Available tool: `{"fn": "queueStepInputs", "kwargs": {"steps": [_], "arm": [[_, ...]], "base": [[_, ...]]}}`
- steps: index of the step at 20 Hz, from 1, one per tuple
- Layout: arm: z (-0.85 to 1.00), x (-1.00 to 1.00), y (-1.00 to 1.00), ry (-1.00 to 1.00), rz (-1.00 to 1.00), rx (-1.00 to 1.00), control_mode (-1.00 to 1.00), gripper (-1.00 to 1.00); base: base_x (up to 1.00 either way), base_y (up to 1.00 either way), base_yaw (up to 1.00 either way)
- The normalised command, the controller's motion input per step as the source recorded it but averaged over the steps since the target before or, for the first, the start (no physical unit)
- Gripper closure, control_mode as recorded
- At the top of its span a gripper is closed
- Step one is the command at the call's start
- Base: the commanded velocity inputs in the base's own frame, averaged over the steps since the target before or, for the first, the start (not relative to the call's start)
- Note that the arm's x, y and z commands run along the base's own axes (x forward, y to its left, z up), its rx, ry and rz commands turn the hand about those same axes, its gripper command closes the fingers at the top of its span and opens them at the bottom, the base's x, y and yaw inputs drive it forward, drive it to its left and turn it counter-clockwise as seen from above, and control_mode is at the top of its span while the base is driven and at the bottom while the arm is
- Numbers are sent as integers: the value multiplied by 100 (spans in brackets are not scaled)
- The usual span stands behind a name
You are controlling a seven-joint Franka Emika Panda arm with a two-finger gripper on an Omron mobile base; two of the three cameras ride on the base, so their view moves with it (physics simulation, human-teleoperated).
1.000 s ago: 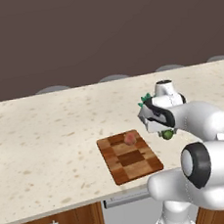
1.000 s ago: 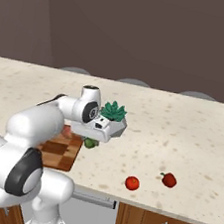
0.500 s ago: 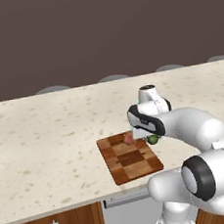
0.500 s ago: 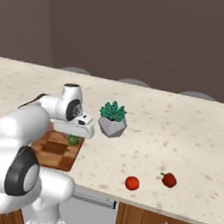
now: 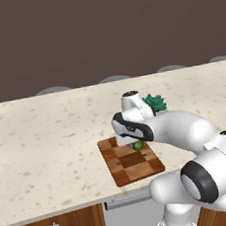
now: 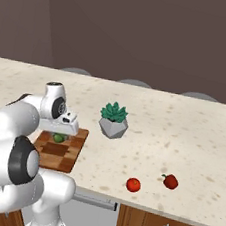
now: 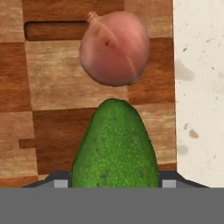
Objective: Place the avocado, onion, tomato, and bell pepper on the cutting board.
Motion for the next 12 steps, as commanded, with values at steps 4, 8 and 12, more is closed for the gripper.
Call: {"fn": "queueStepInputs", "kwargs": {"steps": [4, 8, 12], "arm": [[-21, 17, 69, 1, 6, -1, -100, 100], [-26, 38, 51, 6, 3, 0, -100, 100], [-26, 39, 32, 4, 0, 0, -100, 100]], "base": [[0, 0, 0], [0, 0, 0], [0, 0, 0]]}}
